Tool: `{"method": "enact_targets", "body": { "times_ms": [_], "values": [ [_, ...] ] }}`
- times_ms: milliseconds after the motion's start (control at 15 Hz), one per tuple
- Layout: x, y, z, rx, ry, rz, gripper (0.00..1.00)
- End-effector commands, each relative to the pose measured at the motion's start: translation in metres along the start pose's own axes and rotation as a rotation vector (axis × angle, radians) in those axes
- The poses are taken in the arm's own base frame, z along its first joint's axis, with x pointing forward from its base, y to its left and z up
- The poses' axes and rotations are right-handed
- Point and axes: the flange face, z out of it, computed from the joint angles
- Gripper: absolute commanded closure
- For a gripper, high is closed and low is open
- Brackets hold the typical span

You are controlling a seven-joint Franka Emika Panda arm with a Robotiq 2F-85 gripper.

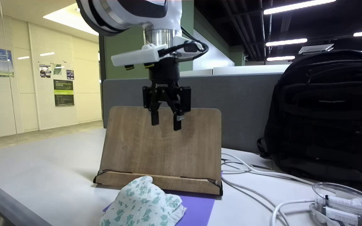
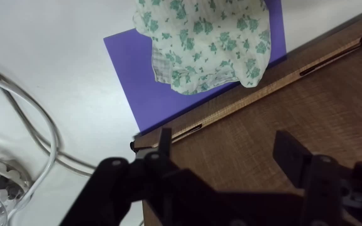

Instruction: Take the cloth off the brown stand and put it on the table

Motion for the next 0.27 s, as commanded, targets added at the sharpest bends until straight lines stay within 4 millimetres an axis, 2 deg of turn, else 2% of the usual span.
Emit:
{"method": "enact_targets", "body": {
  "times_ms": [0, 200],
  "values": [
    [-0.0065, -0.0064, -0.0055, -0.011, 0.052, 0.046, 0.0],
    [-0.0075, -0.0051, 0.0008, 0.015, 0.043, 0.077, 0.0]
  ]
}}
